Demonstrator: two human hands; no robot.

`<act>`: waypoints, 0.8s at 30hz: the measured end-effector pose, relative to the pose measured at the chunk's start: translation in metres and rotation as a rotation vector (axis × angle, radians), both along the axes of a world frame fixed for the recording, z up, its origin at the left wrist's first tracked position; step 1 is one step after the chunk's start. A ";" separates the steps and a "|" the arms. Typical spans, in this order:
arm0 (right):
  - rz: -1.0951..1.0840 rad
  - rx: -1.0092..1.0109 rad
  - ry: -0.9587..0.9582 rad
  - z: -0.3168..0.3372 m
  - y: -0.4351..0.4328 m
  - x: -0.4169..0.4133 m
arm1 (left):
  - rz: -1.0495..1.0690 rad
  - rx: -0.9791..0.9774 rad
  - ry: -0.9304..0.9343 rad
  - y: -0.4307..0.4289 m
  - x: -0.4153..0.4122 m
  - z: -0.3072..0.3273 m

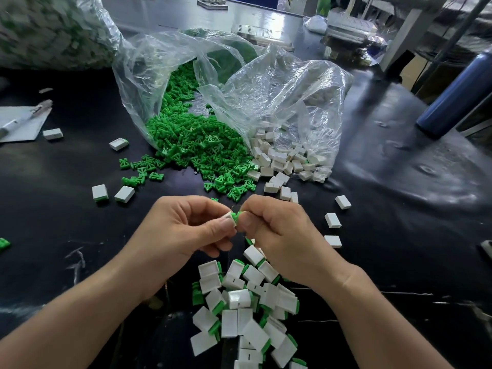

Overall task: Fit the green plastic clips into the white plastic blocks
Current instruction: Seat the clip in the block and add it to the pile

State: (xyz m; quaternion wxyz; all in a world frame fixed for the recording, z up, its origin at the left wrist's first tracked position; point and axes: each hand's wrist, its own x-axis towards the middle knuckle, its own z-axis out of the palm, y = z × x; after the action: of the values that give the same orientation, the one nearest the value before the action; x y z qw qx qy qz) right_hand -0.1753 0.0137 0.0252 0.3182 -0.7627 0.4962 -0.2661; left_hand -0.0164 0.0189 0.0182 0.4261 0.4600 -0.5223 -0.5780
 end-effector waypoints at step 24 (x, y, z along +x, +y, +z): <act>0.001 0.018 -0.082 0.002 0.000 -0.002 | -0.019 -0.107 -0.079 0.002 -0.002 0.002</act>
State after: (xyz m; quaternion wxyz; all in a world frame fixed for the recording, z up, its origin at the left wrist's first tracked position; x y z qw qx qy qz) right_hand -0.1769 0.0132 0.0277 0.3452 -0.7486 0.4846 -0.2926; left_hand -0.0181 0.0207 0.0203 0.4237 0.4542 -0.5729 -0.5347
